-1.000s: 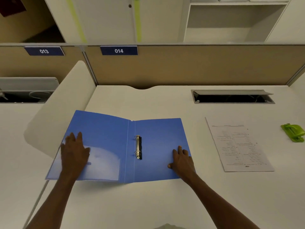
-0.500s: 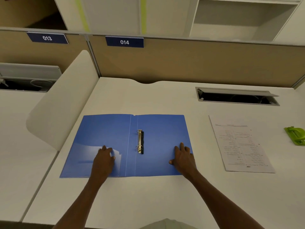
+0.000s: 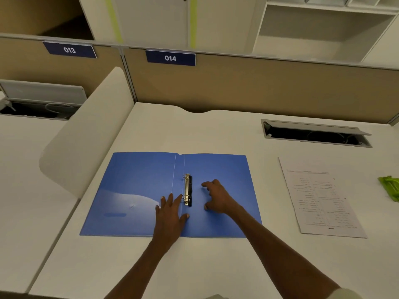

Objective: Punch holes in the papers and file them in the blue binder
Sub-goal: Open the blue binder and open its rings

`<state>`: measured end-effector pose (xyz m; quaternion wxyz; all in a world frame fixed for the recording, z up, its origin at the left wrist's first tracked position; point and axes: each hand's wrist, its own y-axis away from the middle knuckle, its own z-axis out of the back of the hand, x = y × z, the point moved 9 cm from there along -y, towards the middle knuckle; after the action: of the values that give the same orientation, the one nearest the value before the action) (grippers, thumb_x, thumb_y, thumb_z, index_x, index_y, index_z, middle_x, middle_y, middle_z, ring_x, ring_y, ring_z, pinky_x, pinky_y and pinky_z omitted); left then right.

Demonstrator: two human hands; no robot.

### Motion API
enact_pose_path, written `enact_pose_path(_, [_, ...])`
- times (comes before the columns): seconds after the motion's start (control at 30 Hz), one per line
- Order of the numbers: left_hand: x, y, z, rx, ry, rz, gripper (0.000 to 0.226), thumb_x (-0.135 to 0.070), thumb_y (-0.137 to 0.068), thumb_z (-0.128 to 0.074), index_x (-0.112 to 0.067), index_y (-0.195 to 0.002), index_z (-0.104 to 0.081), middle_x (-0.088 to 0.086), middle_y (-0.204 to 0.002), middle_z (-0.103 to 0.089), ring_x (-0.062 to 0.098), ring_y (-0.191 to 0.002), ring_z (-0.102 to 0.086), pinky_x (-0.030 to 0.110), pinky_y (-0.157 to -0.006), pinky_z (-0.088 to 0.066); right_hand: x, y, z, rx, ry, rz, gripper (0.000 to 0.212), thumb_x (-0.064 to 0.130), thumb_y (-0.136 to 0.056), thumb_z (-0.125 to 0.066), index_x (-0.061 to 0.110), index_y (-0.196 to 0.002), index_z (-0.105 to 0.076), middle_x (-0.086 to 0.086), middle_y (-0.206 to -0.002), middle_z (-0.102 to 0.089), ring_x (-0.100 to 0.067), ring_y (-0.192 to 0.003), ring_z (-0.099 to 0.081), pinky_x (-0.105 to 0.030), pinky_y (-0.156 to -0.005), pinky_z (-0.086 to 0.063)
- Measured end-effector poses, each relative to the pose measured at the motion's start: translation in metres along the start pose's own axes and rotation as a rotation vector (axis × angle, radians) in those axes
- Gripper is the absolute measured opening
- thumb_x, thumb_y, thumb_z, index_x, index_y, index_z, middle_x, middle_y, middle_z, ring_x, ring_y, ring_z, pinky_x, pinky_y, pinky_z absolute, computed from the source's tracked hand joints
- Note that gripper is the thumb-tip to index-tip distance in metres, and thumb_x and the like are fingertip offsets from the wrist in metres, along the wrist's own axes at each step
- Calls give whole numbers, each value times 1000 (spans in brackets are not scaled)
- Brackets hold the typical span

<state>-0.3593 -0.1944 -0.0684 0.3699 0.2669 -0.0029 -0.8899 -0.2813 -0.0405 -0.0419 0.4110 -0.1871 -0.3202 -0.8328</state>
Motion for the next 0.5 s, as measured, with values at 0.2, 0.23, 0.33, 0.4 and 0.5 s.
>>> enact_pose_path(0.2, [-7,-1,2,-42,-41,53,62,-54,-94,-40,-27,-149,-26,6,-158,-21,33,-147,-10,49,-118,-13,11,-24,1,20,3,-15,77,-5,-84,-55,19,-150,-24,-21,-139,-31,-36,-122,-47,-40,-100,-45])
enact_pose_path(0.23, [-7,-1,2,-43,-61,61,61,-55,-95,-37,-28,-149,-26,6,-159,-21,33,-147,-9,49,-118,-12,11,-28,0,29,17,-27,76,-4,-85,-53,21,-150,-22,-22,-139,-31,-36,-120,-48,-39,-98,-46])
enact_pose_path(0.33, [-8,1,-1,-39,-100,82,60,-54,-96,-33,-29,-150,-22,6,-160,-17,33,-148,-7,48,-118,-9,9,-37,-3,58,62,-55,76,-3,-88,-50,27,-151,-19,-22,-138,-31,-37,-113,-52,-38,-92,-48])
enact_pose_path(0.4, [-7,1,-2,-40,-113,92,59,-54,-97,-31,-30,-150,-21,6,-160,-16,32,-148,-6,47,-119,-8,8,-42,-4,72,97,-71,75,-1,-89,-48,29,-150,-17,-22,-139,-30,-37,-112,-53,-38,-91,-49])
enact_pose_path(0.5, [-6,0,-3,-38,-143,102,58,-54,-97,-28,-31,-150,-21,5,-160,-17,31,-148,-7,47,-119,-9,8,-46,-5,91,137,-90,76,1,-90,-49,31,-151,-15,-22,-141,-28,-38,-113,-52,-40,-93,-49])
